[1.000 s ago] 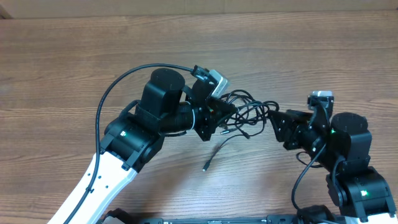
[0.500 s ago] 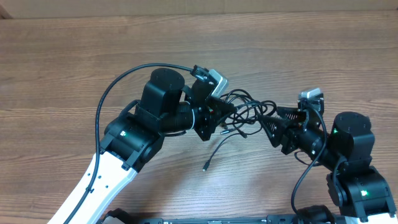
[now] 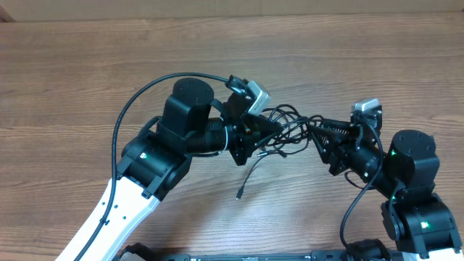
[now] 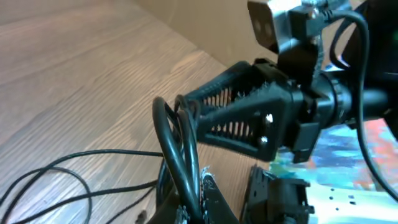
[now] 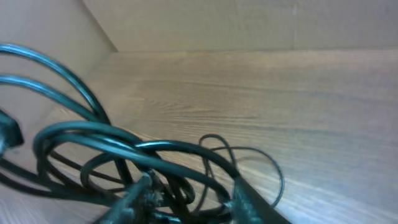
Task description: Untangle cables
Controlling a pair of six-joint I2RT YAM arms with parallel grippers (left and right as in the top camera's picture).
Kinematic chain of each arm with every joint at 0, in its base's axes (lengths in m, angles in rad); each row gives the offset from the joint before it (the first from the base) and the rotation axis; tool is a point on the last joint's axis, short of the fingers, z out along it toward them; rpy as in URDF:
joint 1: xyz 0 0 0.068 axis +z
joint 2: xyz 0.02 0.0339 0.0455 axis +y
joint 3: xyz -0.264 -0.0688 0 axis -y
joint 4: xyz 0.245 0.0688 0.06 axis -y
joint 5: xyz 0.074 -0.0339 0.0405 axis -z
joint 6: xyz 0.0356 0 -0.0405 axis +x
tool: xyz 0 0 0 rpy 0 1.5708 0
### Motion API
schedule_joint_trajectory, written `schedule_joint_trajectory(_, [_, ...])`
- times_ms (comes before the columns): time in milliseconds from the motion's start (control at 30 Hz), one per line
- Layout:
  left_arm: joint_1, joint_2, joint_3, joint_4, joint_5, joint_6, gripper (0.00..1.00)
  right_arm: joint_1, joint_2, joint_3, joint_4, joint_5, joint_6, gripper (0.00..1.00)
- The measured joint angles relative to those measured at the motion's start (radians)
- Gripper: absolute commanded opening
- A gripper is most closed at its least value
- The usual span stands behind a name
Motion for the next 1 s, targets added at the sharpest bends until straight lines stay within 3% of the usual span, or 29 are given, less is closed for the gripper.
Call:
schedule_joint_trajectory(67, [0.0,0.0,0.0,0.006,0.007,-0.004,0.04,0.0,0.0,0.0,-0.007,0.003,0.0,0.59])
schedule_joint_trajectory(433, [-0.012,0.0,0.0,-0.033,0.011,-0.02,0.04,0.0,0.0,0.0,-0.008,0.031,-0.002,0.59])
schedule_joint_trajectory(500, [-0.014,0.0,0.0,-0.035,-0.016,-0.034,0.04,0.0,0.0,0.0,-0.017,0.035,0.0,0.66])
schedule_joint_trajectory(700, [-0.014,0.0,0.0,-0.042,-0.115,-0.109,0.04,0.0,0.0,0.0,-0.08,0.047,0.0,0.71])
schedule_joint_trajectory(867, [-0.014,0.0,0.0,-0.043,-0.142,-0.131,0.04,0.0,0.0,0.0,-0.075,0.047,-0.001,0.81])
schedule_joint_trajectory(1000, [-0.014,0.0,0.0,-0.046,-0.137,-0.15,0.04,0.0,0.0,0.0,-0.062,0.078,-0.001,0.83])
